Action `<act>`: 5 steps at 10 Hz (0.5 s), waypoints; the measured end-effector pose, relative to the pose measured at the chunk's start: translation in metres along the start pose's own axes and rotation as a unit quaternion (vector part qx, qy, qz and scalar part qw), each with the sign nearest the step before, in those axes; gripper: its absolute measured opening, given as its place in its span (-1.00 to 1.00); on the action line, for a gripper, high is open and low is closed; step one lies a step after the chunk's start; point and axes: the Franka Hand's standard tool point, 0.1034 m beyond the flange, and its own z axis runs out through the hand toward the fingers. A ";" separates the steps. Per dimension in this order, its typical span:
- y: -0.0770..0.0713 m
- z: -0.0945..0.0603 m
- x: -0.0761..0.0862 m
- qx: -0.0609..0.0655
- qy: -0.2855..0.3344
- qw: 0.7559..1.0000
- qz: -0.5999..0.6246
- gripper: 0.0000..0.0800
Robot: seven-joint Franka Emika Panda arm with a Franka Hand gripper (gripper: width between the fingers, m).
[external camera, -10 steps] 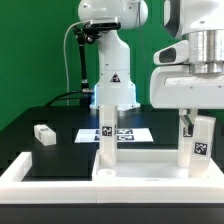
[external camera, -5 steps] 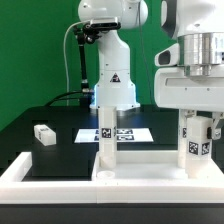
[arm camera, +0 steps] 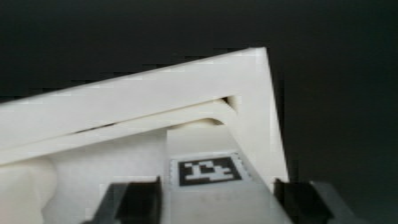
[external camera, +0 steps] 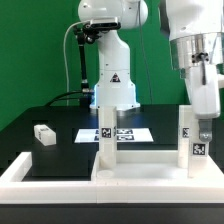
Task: Assemble desk
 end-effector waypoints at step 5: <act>-0.003 -0.001 0.009 0.001 0.007 0.996 0.091 -0.25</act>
Offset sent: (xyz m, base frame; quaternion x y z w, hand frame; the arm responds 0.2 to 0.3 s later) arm -0.0015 -0.0069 -0.0031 -0.0049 0.0035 0.2404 0.9707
